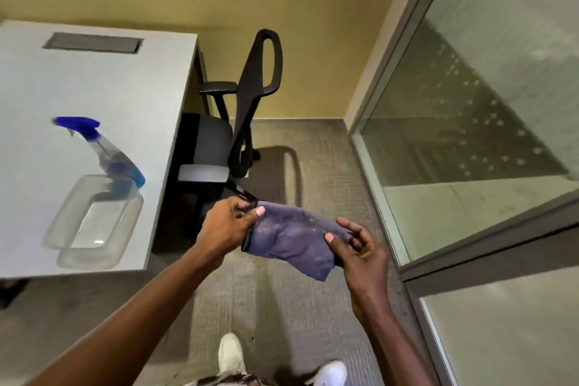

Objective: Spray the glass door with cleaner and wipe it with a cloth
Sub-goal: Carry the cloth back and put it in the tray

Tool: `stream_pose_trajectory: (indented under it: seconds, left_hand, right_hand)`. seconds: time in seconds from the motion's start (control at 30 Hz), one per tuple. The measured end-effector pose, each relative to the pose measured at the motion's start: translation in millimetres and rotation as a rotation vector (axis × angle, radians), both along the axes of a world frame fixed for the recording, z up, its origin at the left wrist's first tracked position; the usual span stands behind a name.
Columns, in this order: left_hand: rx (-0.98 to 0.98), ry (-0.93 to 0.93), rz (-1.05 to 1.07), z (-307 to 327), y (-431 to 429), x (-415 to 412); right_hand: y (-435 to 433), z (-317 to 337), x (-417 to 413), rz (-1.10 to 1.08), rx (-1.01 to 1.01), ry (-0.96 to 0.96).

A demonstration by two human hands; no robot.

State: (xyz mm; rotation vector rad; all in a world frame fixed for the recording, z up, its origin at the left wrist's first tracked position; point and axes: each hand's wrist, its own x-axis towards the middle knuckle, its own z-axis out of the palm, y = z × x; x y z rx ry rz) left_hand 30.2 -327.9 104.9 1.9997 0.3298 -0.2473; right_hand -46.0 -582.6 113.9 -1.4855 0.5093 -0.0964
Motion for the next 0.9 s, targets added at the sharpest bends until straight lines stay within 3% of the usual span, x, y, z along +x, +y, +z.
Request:
stream_pose_trajectory:
  seconds: [0.1,0.33,0.63,0.9]
  left_hand:
    - [-0.063,0.021,0.057,-2.2,33.8,-3.7]
    - [0.003,0.136,0.032,-5.8,100.8,-6.3]
    - [0.052,0.027,0.231,-7.0,150.6,15.7]
    - [0.106,0.014,0.554,-2.3,218.7,10.8]
  right_hand:
    - [35.0,-5.0,12.7,0.029,0.011,0.030]
    - [100.4,-13.0,48.3,0.136,0.043,0.094]
    - [155.0,-44.0,105.4,0.347,0.022,0.164]
    - [229.9,-61.5,128.7,0.608,-0.020,0.222]
